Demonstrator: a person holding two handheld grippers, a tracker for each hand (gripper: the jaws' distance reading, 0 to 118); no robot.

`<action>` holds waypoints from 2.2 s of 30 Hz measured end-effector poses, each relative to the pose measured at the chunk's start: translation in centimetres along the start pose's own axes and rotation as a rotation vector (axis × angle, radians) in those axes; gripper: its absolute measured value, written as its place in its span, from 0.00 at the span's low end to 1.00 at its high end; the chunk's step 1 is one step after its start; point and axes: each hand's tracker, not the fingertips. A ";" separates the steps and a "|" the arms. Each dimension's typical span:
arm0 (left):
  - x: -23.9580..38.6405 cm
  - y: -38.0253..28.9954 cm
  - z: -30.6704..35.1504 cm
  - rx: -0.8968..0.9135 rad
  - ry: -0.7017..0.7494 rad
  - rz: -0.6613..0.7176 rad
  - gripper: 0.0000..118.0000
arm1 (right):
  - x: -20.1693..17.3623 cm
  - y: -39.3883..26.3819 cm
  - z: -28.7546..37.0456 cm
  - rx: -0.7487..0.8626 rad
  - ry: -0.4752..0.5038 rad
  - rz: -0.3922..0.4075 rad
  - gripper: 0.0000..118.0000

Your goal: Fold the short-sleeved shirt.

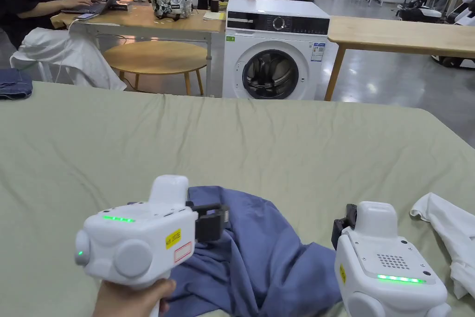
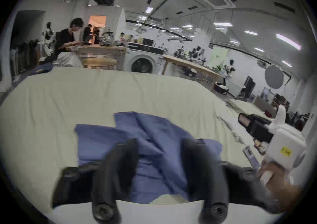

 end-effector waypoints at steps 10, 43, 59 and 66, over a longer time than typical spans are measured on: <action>-4.1 -4.9 0.7 -0.088 0.166 0.031 0.00 | -2.5 -0.5 -0.6 -0.011 0.056 0.005 0.00; -17.1 3.4 -18.9 -0.447 0.387 0.016 0.29 | 1.9 -2.7 -4.3 -0.133 -0.024 0.051 0.00; -15.0 3.3 -9.5 -0.295 0.250 0.037 0.03 | 6.6 -1.6 -5.9 -0.375 0.001 0.022 0.41; -14.6 2.2 -4.8 -0.242 0.254 0.093 0.03 | 7.5 -4.6 -9.7 -0.579 0.036 -0.047 0.65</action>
